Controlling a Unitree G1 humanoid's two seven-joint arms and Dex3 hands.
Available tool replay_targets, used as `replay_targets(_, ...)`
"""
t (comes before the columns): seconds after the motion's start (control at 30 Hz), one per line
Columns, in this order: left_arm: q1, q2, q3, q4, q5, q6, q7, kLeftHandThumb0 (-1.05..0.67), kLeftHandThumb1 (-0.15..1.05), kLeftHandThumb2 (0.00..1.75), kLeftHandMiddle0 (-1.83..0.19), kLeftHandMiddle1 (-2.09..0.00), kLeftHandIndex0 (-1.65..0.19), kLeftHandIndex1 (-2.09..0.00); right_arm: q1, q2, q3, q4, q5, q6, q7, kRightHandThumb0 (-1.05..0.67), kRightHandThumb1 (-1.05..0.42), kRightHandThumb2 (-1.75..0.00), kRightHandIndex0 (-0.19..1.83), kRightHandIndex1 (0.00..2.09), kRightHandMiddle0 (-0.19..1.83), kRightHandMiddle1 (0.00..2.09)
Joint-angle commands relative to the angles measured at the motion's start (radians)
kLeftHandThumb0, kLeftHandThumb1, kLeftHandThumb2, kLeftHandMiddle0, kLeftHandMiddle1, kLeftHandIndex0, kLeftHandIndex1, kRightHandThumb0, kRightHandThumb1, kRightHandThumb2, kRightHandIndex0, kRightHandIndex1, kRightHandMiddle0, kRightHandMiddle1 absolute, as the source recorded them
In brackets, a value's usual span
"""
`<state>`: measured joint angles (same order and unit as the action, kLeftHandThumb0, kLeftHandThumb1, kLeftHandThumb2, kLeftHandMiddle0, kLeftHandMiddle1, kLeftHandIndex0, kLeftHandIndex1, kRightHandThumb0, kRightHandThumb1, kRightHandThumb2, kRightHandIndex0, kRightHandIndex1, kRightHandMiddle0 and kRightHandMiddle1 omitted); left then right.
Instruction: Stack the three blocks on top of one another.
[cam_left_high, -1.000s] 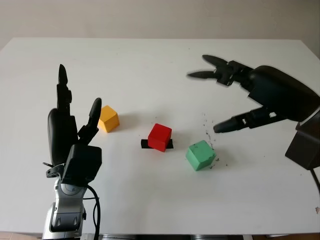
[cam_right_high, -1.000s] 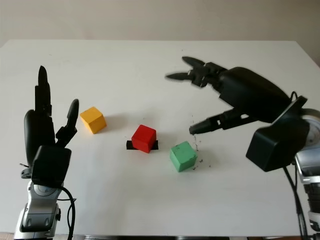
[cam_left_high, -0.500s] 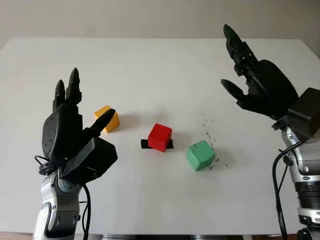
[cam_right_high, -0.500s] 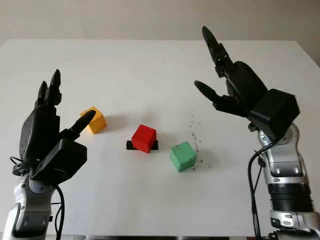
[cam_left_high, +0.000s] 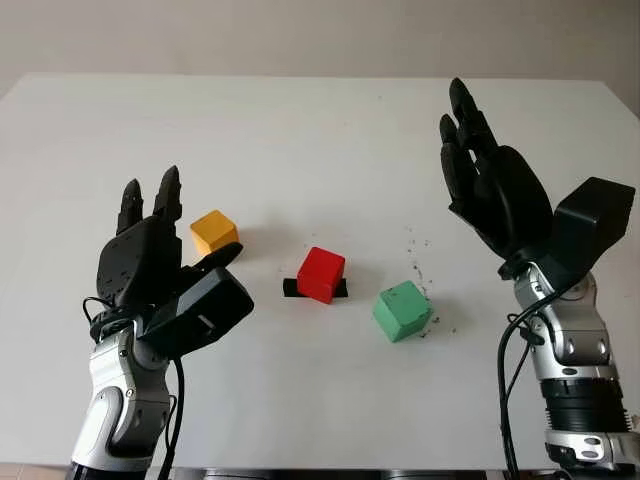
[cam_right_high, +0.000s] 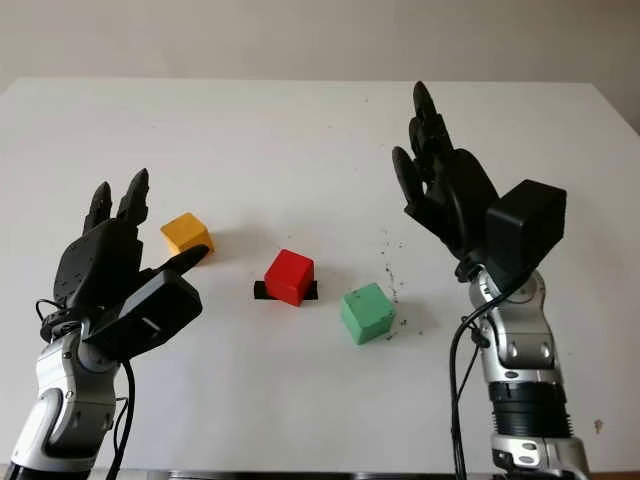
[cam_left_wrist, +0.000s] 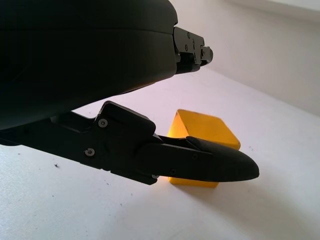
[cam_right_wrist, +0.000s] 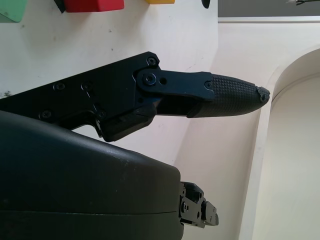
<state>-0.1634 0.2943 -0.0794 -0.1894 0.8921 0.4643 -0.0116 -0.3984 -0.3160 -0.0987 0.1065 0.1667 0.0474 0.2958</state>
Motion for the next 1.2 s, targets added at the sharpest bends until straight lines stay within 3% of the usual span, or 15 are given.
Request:
replay_targets(0.0,-0.042,0.015,-0.013,0.031,0.023,0.011,0.016,-0.88,1.05,0.27,0.11,-0.06,-0.05,-0.07,0.007,0.004,-0.017,-0.027,0.009,0.001,-0.003,-0.81,-1.05,-0.54,-0.19,0.00,-0.19,0.00)
replay_targets(0.27,-0.167,0.026,-0.032,0.178,0.022,0.054,0.035,-0.83,1.05,0.19,0.04,-0.07,-0.13,-0.09,0.032,0.000,-0.015,-0.037,-0.016,0.002,-0.007,-0.82,-1.05,-0.54,-0.19,0.00,-0.19,0.00)
replay_targets(0.7,-0.225,0.077,-0.067,0.168,0.019,0.104,-0.069,-0.80,1.05,0.11,-0.22,-0.09,-0.61,-0.33,0.036,0.000,-0.012,-0.043,-0.085,-0.017,-0.031,-0.86,-1.05,-0.54,-0.19,0.00,-0.18,0.04)
replay_targets(0.73,-0.222,0.084,-0.069,0.158,0.016,0.098,-0.078,-0.79,1.05,0.10,-0.25,-0.08,-0.62,-0.40,0.035,-0.001,-0.013,-0.045,-0.088,-0.014,-0.033,-0.86,-1.05,-0.54,-0.19,0.00,-0.18,0.04)
replay_targets(0.83,-0.213,0.104,-0.073,0.130,0.007,0.077,-0.107,-0.74,1.04,0.06,-0.34,-0.06,-0.46,-1.00,0.035,0.002,-0.016,-0.055,-0.090,0.002,-0.044,-0.85,-1.05,-0.53,-0.19,0.00,-0.18,0.05)
replay_targets(1.17,-0.215,0.134,-0.116,0.073,0.079,0.127,-0.204,-0.60,1.00,0.05,-0.51,-0.08,-0.47,-1.33,0.034,0.002,-0.019,-0.052,-0.087,-0.008,-0.046,-0.81,-1.05,-0.51,-0.19,0.00,-0.17,0.05)
